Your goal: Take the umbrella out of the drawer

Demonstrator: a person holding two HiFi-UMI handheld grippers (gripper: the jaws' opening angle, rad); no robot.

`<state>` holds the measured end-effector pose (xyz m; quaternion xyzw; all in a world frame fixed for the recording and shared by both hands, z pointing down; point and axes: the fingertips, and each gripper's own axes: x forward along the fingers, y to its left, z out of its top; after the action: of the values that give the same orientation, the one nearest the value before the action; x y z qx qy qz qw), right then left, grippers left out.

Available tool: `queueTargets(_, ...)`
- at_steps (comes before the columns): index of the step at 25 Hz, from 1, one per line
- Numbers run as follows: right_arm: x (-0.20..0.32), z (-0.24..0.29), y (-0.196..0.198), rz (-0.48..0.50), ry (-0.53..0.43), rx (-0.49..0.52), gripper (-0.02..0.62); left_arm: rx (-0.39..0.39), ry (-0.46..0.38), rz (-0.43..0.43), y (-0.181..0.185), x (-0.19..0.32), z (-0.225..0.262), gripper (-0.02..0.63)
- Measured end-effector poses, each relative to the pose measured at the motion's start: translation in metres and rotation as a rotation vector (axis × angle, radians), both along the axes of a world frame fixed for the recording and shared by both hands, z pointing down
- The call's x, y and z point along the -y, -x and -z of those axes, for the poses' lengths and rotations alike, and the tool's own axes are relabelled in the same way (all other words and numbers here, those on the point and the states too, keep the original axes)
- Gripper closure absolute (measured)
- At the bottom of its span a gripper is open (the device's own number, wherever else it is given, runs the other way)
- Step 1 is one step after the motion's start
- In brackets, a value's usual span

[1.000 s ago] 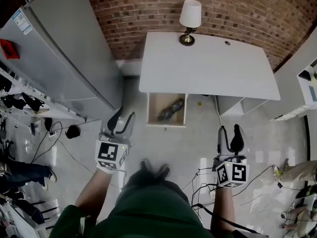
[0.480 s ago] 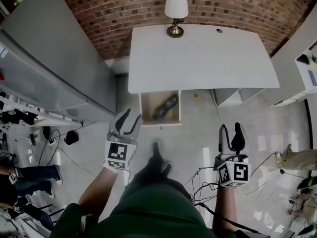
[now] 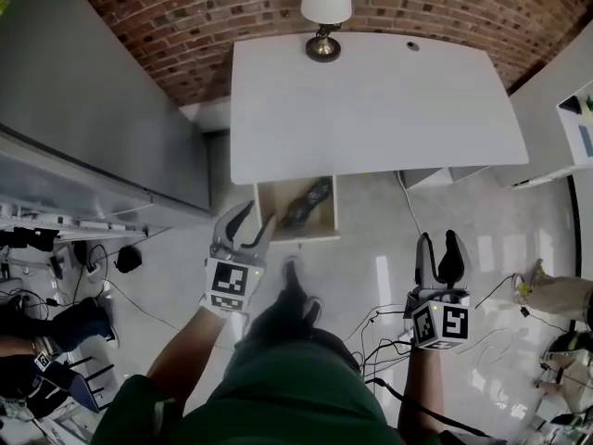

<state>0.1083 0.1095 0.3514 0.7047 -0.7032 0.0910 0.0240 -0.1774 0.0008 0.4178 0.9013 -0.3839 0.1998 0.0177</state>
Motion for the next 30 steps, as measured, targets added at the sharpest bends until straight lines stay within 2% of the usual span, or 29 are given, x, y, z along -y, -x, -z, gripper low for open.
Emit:
queueTargets(5,0.027,-0.024,0.006,-0.031,0.09,-0.039,0.376,0.03,0.092,-0.097,-0.018,0.006,-0.058,0.434)
queueTargets(9,0.038,-0.04,0.001,-0.055,0.131,-0.056,0.376,0.064,0.159,-0.142,-0.029,0.018,-0.102,0.434)
queueTargets(14,0.043,-0.067,-0.012,-0.078,0.137,-0.008,0.376,0.129,0.216,-0.197,-0.043,0.036,-0.154,0.434)
queueTargets(18,0.053,-0.106,-0.029,-0.071,0.159,0.05,0.377,0.174,0.266,-0.183,-0.058,0.049,-0.201,0.434)
queueTargets(23,0.061,-0.165,-0.048,-0.008,0.257,0.067,0.376,0.27,0.343,-0.141,-0.077,0.051,-0.276,0.431)
queueTargets(30,0.061,-0.211,-0.09,0.016,0.326,0.098,0.376,0.32,0.402,-0.102,-0.102,0.072,-0.342,0.406)
